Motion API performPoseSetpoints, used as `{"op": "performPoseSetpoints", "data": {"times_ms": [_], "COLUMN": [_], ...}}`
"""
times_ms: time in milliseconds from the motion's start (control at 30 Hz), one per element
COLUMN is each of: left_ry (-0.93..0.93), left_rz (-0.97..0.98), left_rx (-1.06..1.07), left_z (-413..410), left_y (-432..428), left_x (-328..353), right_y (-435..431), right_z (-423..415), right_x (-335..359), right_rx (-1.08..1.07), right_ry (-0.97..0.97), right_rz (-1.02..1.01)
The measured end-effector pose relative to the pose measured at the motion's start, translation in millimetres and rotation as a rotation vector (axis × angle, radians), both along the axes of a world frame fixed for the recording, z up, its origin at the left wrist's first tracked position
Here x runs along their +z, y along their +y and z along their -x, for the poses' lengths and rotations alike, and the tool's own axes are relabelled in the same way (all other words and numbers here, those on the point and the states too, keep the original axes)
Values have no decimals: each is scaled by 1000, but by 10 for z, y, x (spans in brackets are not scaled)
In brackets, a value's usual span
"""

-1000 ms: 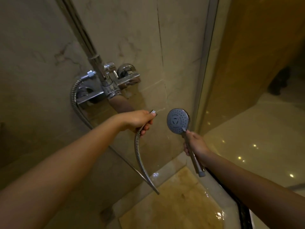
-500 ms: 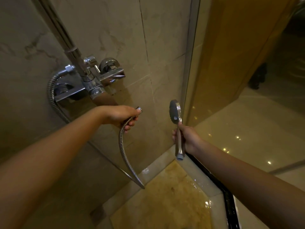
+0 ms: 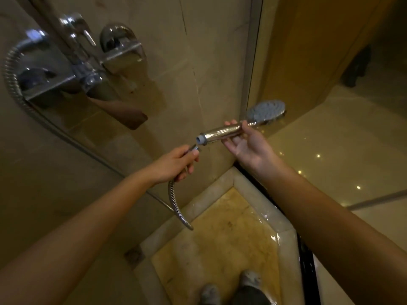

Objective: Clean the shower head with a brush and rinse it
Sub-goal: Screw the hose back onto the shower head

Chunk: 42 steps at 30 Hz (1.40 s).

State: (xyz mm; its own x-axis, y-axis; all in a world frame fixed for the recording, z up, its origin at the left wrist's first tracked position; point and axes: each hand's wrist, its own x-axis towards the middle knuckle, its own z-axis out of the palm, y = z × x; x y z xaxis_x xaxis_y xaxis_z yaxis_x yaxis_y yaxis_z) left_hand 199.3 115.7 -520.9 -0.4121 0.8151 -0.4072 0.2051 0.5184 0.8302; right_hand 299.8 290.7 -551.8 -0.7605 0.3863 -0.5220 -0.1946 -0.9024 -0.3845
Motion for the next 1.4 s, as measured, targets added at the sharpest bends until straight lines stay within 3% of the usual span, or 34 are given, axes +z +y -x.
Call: {"op": "performPoseSetpoints", "data": {"times_ms": [267,467,733,1400], "left_ry": [14,38,-139,-120], "left_rz": [-160,-224,-278,-369], "left_rx": [67,43,116,368], "left_z": [-439,-714,-1241,-1757], "left_y": [-47,-10,41,223], "left_x": [-546,-515,-332,159], "right_y": [9,15,-46,116], "right_z": [-338,-652,-1016,-1407], "right_x": [-95,238,756,1441], "right_rx": [4,48,151,279], "right_ry": [-20,-68,-144,-83], "right_rz": [-365,-617,-947,-1087]}}
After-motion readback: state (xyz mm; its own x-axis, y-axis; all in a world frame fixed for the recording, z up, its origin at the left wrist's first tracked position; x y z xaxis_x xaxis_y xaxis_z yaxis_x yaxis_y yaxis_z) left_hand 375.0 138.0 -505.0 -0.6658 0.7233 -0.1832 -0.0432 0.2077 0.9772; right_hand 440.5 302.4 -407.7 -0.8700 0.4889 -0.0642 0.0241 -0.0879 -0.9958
